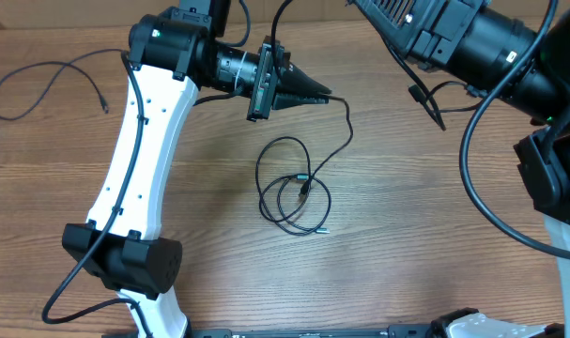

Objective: Untangle cables

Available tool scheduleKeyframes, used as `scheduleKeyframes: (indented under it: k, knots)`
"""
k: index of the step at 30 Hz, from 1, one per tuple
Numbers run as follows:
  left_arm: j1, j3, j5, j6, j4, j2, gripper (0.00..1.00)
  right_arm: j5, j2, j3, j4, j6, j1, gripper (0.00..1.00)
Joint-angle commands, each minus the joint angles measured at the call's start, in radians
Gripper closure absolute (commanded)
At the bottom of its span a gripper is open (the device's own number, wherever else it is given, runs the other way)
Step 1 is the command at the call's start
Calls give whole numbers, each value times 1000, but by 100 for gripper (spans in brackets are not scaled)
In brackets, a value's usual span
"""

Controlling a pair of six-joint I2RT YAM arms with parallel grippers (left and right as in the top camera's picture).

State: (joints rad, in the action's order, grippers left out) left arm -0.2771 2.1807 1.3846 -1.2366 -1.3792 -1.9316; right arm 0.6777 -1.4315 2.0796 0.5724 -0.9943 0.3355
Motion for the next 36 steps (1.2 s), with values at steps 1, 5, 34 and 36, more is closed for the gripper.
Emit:
scheduleKeyframes:
  k: [1,5,34,36]
  knots:
    - [3,-1,26,-2,0,2,95,10,6,16,9,-1,6,96]
    - [3,-1,16,-1,0,2,96,9,6,16,43,0,6,96]
    - [30,299,-955,441,198,15,96,-286,27,16,780,376,-247,0]
    - [30,311,-1006,452,209,15,96,-325,27,16,814,376,-247,0]
